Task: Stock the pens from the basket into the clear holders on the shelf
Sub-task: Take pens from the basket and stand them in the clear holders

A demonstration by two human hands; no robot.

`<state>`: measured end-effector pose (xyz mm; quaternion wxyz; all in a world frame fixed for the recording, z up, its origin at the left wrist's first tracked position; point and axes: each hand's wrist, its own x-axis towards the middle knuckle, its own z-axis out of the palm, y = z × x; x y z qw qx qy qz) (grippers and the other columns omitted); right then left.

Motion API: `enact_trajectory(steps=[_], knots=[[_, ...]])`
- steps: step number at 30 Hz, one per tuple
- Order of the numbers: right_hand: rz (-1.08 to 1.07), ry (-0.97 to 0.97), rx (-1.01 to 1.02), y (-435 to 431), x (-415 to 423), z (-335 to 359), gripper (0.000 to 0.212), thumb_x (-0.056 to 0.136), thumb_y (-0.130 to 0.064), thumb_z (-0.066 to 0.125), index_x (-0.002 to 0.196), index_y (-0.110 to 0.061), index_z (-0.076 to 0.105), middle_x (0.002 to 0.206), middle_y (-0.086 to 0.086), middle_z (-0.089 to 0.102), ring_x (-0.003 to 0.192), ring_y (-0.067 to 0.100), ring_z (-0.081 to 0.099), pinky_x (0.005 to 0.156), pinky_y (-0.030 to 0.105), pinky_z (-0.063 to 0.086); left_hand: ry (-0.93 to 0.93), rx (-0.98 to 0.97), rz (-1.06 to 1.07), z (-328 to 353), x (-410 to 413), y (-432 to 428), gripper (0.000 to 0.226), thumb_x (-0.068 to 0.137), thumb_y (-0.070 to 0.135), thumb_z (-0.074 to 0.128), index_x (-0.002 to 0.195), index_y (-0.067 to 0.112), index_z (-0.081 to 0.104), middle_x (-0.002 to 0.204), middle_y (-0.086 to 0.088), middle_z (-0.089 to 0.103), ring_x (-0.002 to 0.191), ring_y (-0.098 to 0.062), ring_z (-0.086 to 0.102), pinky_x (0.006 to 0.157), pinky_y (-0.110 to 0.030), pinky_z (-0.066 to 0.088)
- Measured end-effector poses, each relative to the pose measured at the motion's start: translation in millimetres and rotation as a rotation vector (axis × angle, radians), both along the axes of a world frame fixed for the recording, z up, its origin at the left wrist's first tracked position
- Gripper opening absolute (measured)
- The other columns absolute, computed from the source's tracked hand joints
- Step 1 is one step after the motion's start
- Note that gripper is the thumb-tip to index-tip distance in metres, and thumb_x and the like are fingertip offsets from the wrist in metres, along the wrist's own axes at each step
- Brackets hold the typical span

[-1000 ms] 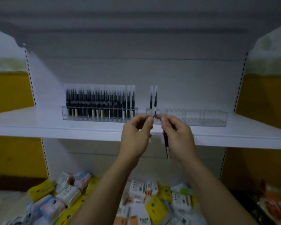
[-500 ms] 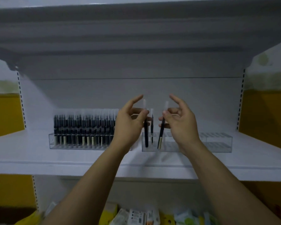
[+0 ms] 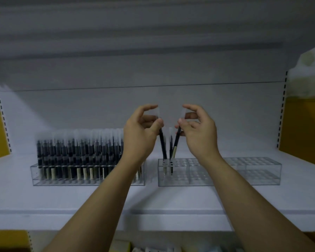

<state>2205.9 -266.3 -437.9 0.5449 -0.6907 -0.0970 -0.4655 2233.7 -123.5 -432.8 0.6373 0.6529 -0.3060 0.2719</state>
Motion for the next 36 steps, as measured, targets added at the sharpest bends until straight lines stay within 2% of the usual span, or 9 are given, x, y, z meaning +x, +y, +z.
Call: enact_trajectory(steps=[7,11,14,18,21,23,26,30,36], knots=[[0.011,0.100,-0.084,-1,9,-16,0.031,0.088,-0.009,0.068,0.113,-0.027,0.063,0.092,-0.009,0.060,0.081,0.013,0.068,0.078,0.039,0.059,0.003,0.050,-0.040,0,11,-1,0.029,0.091,0.015,0.064,0.115,0.029,0.058,0.089,-0.001,0.071,0.082,-0.011,0.071,0.078,-0.039,0.060],[-0.024,0.160,-0.270,-4,5,-27,0.034,0.088,-0.017,0.069,0.117,-0.032,0.064,0.088,-0.012,0.061,0.077,0.004,0.062,0.069,0.019,0.054,-0.052,0.168,0.007,6,15,2,0.028,0.089,0.019,0.066,0.113,0.030,0.058,0.085,0.000,0.071,0.078,-0.014,0.070,0.077,-0.043,0.059],[-0.072,0.235,-0.397,-4,0,-36,0.046,0.094,-0.022,0.061,0.133,-0.043,0.050,0.087,-0.013,0.059,0.074,0.004,0.060,0.064,0.010,0.046,-0.046,0.201,0.007,9,15,2,0.028,0.089,0.018,0.067,0.114,0.027,0.059,0.085,0.000,0.071,0.075,-0.012,0.070,0.074,-0.041,0.060],[-0.104,0.266,-0.488,-1,-7,-48,0.062,0.096,-0.019,0.056,0.145,-0.048,0.030,0.081,-0.005,0.062,0.072,0.013,0.061,0.067,0.023,0.052,-0.050,0.214,0.031,9,12,4,0.028,0.089,0.015,0.067,0.114,0.027,0.059,0.087,0.000,0.070,0.074,-0.010,0.070,0.072,-0.037,0.060],[-0.104,0.243,-0.479,-1,-7,-51,0.067,0.096,-0.014,0.054,0.146,-0.049,0.027,0.079,-0.002,0.062,0.070,0.018,0.061,0.069,0.035,0.055,-0.024,0.217,0.035,3,11,6,0.027,0.089,0.016,0.067,0.113,0.026,0.060,0.086,0.001,0.070,0.073,-0.010,0.070,0.072,-0.037,0.060],[-0.108,0.231,-0.476,-2,-6,-52,0.069,0.094,-0.011,0.052,0.145,-0.049,0.026,0.077,-0.002,0.061,0.068,0.019,0.060,0.069,0.038,0.055,-0.013,0.280,0.063,-4,12,5,0.023,0.088,0.019,0.067,0.109,0.027,0.061,0.085,0.004,0.071,0.073,-0.007,0.069,0.074,-0.035,0.060],[-0.108,0.224,-0.482,-2,-7,-54,0.073,0.093,-0.008,0.052,0.145,-0.052,0.025,0.076,-0.002,0.060,0.068,0.018,0.059,0.069,0.038,0.055,0.009,0.340,0.086,-17,12,1,0.017,0.089,0.020,0.067,0.103,0.027,0.062,0.086,0.006,0.070,0.075,-0.004,0.067,0.073,-0.027,0.057],[-0.093,0.238,-0.489,-3,-6,-55,0.076,0.093,-0.007,0.052,0.144,-0.055,0.022,0.077,-0.002,0.059,0.068,0.018,0.058,0.069,0.038,0.055,-0.003,0.306,0.105,-25,9,-4,0.017,0.090,0.020,0.065,0.105,0.027,0.061,0.084,0.006,0.068,0.077,-0.006,0.067,0.072,-0.027,0.058],[-0.056,0.279,-0.466,-2,-9,-52,0.081,0.093,-0.010,0.058,0.146,-0.053,0.015,0.085,-0.002,0.060,0.074,0.014,0.061,0.075,0.030,0.056,-0.020,0.340,0.137,-27,5,2,0.027,0.091,0.020,0.064,0.116,0.030,0.062,0.090,0.013,0.067,0.079,0.005,0.063,0.073,-0.013,0.051]])
